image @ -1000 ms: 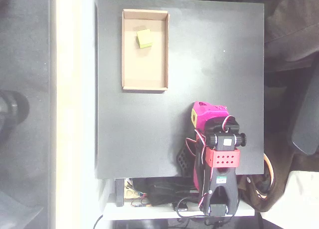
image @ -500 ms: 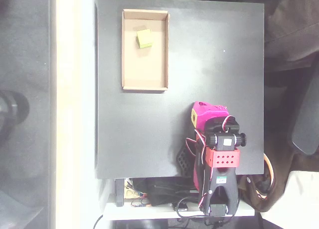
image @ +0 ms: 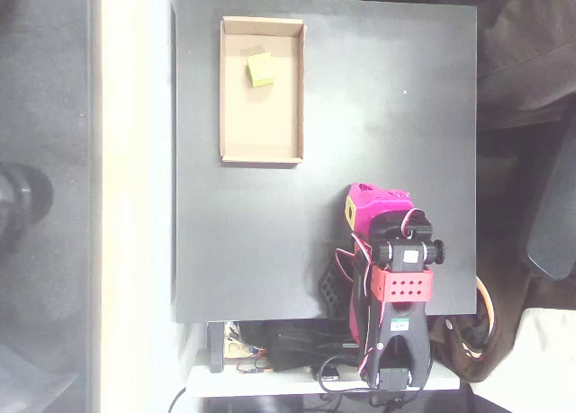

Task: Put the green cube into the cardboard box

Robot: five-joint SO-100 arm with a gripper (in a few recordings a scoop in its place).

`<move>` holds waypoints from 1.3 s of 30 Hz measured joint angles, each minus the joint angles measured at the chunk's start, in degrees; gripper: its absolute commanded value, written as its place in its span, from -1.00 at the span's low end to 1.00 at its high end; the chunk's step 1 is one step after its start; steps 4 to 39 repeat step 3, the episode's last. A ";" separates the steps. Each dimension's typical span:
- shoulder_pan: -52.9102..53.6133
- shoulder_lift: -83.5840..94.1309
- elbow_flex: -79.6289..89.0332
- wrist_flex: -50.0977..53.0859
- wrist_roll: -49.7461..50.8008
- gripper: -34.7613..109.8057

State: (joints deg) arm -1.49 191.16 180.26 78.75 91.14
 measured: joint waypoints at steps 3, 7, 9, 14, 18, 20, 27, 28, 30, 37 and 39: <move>0.00 0.00 0.00 0.00 0.00 -0.50; 0.00 0.00 0.00 0.00 0.00 -0.50; 0.00 0.00 0.00 0.00 0.00 -0.50; 0.00 0.00 0.00 0.00 0.00 -0.50; 0.00 0.00 0.00 0.00 0.00 -0.50; 0.00 0.00 0.00 0.00 0.00 -0.50; 0.00 0.00 0.00 0.00 0.00 -0.50; 0.00 0.00 0.00 0.00 0.00 -0.50; 0.00 0.00 0.00 0.00 0.00 -0.50; 0.00 0.00 0.00 0.00 0.00 -0.50; 0.00 0.00 0.00 0.00 0.00 -0.50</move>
